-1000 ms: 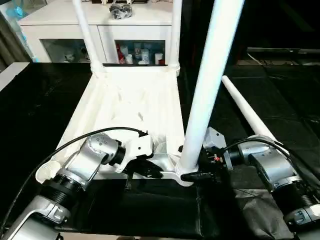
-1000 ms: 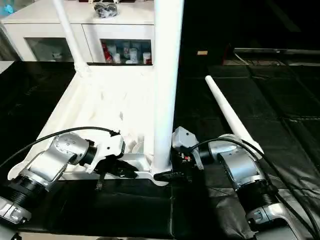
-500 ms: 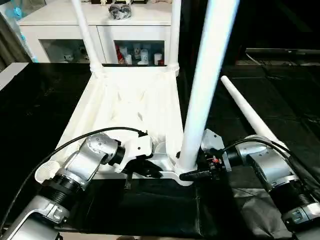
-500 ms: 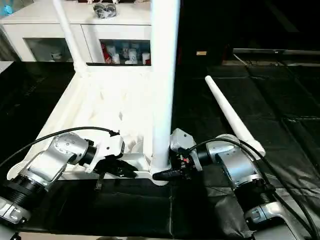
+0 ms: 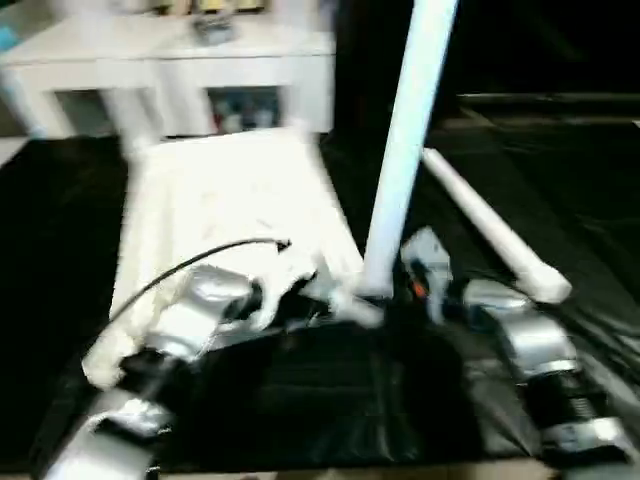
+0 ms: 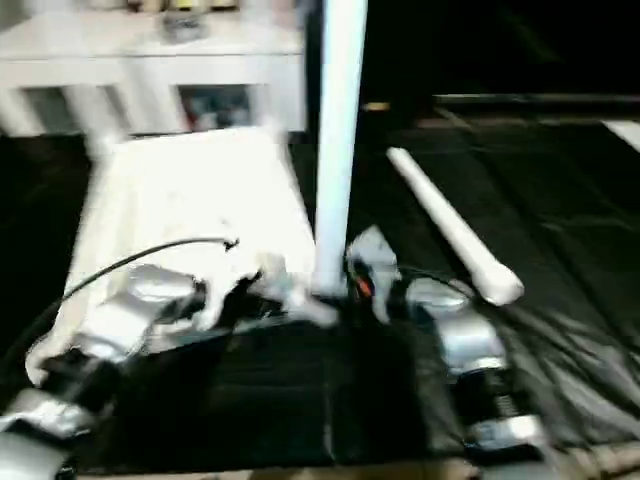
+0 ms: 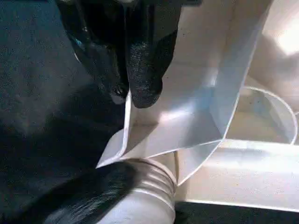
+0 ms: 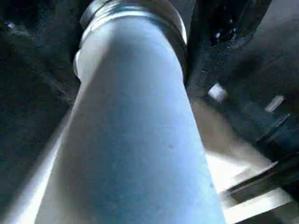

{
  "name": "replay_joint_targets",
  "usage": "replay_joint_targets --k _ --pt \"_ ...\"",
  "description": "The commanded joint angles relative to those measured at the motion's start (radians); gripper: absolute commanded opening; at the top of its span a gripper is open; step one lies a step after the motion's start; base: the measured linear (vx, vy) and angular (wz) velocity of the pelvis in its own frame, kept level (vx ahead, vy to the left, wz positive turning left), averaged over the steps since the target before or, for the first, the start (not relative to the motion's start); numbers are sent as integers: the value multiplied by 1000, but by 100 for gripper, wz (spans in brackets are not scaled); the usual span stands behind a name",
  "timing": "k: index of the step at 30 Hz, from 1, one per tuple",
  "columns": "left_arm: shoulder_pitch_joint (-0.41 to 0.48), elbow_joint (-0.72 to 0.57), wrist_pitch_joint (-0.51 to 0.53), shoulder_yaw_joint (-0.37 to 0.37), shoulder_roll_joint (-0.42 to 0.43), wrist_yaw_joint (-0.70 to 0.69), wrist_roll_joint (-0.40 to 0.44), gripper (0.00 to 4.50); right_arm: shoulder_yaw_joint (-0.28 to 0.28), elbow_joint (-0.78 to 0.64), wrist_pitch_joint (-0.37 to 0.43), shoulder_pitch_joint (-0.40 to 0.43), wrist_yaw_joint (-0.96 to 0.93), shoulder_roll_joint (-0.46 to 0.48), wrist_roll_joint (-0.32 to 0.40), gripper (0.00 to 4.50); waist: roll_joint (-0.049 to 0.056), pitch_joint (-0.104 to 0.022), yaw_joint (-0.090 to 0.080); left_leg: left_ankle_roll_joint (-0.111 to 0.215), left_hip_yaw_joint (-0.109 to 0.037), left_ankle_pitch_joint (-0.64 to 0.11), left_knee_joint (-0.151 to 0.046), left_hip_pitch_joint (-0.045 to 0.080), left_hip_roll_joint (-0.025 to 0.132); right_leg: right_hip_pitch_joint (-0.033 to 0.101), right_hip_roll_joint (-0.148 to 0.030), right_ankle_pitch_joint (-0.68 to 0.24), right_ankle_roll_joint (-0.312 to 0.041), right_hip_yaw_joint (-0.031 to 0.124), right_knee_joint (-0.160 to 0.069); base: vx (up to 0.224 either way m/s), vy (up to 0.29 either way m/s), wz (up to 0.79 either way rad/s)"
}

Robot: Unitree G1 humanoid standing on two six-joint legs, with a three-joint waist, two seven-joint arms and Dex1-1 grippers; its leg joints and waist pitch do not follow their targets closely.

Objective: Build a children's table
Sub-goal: Rotate leg to tighten

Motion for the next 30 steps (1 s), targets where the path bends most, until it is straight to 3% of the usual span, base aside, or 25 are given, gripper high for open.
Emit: replay_joint_targets --k 1,5,8,9,11,18,23,30 --pt "-45 -26 20 -1 -96 92 -25 0 93 1 43 -17 -22 123 28 274 -12 -61 5 10 -5 -281 -76 2 3 47 -44 -488 -126 30 -99 0 0 0" --pt "-64 -17 51 26 -161 218 -5 0 93 1 92 -40 -149 209 -17 274 -12 -62 -1 20 -4 -261 -76 -1 3 48 -41 -449 -136 31 -96 0 0 0" --pt "-67 -27 56 30 -161 224 -2 0 93 -28 95 -35 -143 221 -6 274 -12 -63 1 30 -4 -257 -78 -1 7 47 -41 -405 -146 34 -93 0 0 0" --pt "-65 -32 58 30 -156 215 -4 0 86 -33 86 -33 -142 220 2 344 -11 -64 2 32 -4 -251 -78 -2 7 49 -41 -388 -150 34 -91 0 0 0" --pt "-59 -41 52 25 -138 192 -2 0 72 -43 85 -28 -126 212 20 346 -10 -67 2 35 -3 -230 -78 -3 9 52 -42 -331 -166 36 -85 0 0 0" --pt "-36 -62 6 12 -59 83 -12 0 41 -95 79 -5 -54 141 45 419 -7 -71 4 56 0 -185 -74 -3 9 57 -42 -223 -210 38 -75 0 0 0" --pt "-13 -68 -64 -34 44 -108 -25 0 49 -152 46 23 160 7 88 447 -2 -72 15 72 2 -167 -72 1 14 57 -40 -129 -246 39 -63 0 0 0" --pt "-3 -62 -152 -63 118 -282 -48 0 65 -161 20 37 352 -114 110 447 -2 -71 50 59 6 -203 -73 11 21 50 -44 -189 -243 42 -66 0 0 0"
